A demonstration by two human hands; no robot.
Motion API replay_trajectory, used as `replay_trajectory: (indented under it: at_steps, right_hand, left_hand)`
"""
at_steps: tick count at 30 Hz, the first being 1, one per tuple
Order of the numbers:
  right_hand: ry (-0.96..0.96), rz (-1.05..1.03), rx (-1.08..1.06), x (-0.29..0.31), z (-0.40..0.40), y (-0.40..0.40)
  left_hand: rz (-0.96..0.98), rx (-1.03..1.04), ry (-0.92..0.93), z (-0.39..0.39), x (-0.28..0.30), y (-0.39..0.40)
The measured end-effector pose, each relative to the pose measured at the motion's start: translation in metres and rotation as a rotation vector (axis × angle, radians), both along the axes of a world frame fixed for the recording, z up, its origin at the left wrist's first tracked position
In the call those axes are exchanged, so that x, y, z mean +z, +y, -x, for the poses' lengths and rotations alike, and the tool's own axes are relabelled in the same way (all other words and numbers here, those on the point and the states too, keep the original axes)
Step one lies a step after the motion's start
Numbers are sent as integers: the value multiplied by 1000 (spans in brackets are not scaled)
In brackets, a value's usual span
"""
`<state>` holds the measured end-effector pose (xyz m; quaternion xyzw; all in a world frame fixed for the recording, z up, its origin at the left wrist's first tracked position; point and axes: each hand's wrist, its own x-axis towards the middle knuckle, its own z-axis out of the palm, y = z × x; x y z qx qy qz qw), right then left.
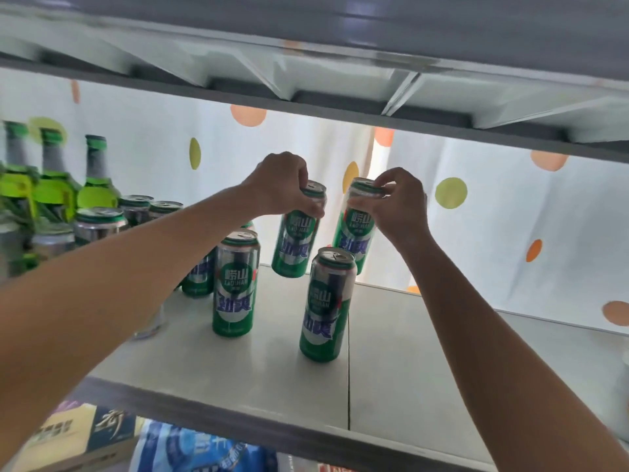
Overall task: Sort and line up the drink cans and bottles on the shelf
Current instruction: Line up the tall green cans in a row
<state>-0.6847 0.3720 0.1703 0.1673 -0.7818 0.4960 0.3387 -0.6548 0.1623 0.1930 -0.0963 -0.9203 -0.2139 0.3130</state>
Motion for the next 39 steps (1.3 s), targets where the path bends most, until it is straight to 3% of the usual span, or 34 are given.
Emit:
replay_trajectory:
  at_steps: [7, 13, 39]
  right_hand:
    - [-153, -102, 24, -6, 3, -10]
    - [-216, -200, 12, -12, 0, -18]
    - [-490, -616, 152, -7, -12, -84]
  left_hand:
    - [176, 114, -181, 8, -18, -10]
    - [203, 168, -314, 13, -25, -18]
    - [224, 196, -528, 13, -32, -39]
